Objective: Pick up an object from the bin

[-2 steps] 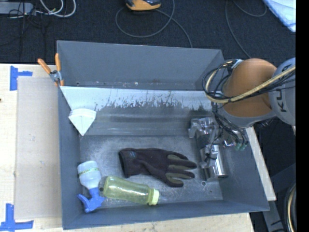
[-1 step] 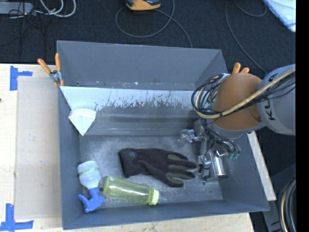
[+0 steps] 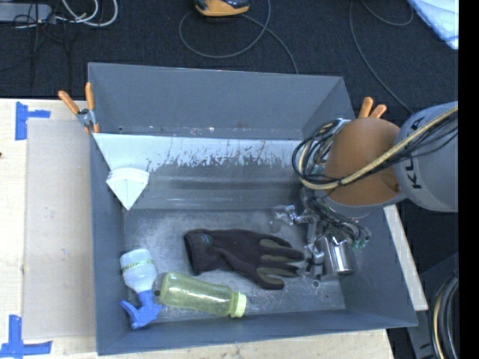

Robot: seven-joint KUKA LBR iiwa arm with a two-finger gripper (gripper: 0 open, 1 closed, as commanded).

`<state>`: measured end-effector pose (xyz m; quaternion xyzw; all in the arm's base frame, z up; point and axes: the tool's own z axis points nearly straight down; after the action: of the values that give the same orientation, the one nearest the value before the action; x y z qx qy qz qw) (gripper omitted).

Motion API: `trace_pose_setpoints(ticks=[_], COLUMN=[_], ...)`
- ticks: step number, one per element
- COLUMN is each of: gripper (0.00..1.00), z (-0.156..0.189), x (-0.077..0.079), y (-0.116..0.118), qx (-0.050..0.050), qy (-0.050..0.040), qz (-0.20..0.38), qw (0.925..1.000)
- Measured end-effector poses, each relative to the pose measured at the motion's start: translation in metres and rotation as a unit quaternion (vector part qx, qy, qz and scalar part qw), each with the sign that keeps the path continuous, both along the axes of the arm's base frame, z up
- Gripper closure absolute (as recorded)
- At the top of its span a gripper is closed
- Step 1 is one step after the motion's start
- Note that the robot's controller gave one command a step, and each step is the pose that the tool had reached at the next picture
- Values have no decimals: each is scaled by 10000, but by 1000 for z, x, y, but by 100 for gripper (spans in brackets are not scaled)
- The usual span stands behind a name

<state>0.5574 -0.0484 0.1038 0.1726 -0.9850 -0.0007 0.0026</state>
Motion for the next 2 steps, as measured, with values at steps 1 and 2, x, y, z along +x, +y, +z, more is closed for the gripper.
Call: trace_pose_setpoints(ticks=[1, 2], gripper=[0, 0], z=[-7, -18], x=[37, 31], y=[23, 31], qx=[0, 4], qy=[-13, -12], qz=[266, 71], qw=[9996, 10000])
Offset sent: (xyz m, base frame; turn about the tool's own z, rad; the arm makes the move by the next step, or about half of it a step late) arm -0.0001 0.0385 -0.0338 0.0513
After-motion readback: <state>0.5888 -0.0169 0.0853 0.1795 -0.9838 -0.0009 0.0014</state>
